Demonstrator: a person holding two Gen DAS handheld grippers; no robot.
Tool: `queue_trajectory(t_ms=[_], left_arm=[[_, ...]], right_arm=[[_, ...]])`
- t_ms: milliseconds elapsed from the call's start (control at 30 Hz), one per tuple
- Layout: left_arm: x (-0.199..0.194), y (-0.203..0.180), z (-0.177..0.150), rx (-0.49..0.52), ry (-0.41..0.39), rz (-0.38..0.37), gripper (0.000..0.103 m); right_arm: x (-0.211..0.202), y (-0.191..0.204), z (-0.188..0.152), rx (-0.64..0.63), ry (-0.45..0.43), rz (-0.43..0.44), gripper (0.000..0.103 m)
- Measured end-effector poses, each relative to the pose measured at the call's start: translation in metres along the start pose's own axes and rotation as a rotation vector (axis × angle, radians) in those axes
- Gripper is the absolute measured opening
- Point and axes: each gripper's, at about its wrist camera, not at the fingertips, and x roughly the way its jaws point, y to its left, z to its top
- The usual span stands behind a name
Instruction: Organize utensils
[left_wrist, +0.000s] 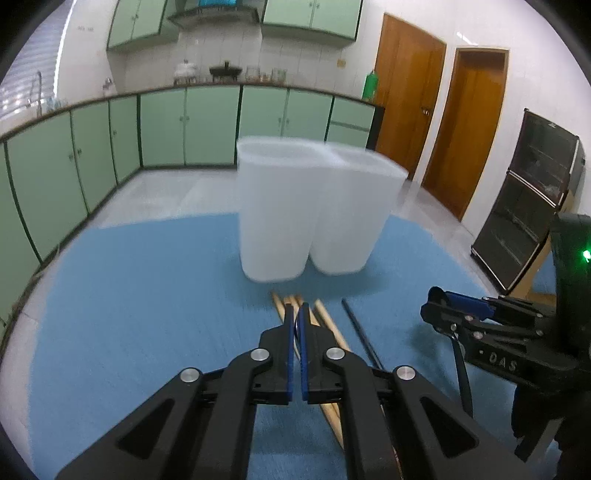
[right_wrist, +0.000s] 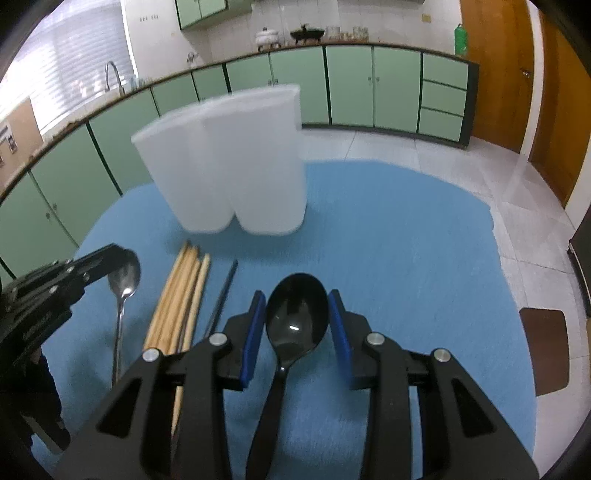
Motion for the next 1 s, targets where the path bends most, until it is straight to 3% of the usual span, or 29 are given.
queue_trajectory(t_ms=[100, 367, 400, 467, 533, 767, 1000], left_arm=[[-0.002, -0.004, -0.003, 0.021, 0.002, 0.010, 0.003], [0.026, 0.030, -0.022, -0.095, 0.190, 0.004, 0.005], [0.025, 0.033, -0.023, -0.107, 0.194, 0.012, 0.008], [0.019, 0.037, -0.025, -0.131, 0.199, 0.026, 0.037], [0.011, 0.034, -0.028, -0.133, 0.194, 0.056, 0.047], [0.009, 0.012, -0.029, -0.122, 0.227, 0.127, 0.062], [0.032, 0.016, -0.023, -0.158, 0.260, 0.207, 0.062]], right_arm=[[0.004, 0.003, 0.002, -0.020, 0.018, -0.009, 0.033], [0.017, 0.004, -0.012, -0.010, 0.095, -0.019, 0.033], [0.017, 0.003, -0.013, -0.007, 0.096, -0.018, 0.033], [0.017, 0.002, -0.014, -0.002, 0.095, -0.014, 0.033], [0.017, 0.002, -0.014, -0.006, 0.096, -0.016, 0.033], [0.021, -0.001, -0.016, -0.007, 0.104, -0.021, 0.033], [0.023, -0.003, -0.018, -0.019, 0.112, -0.020, 0.033]])
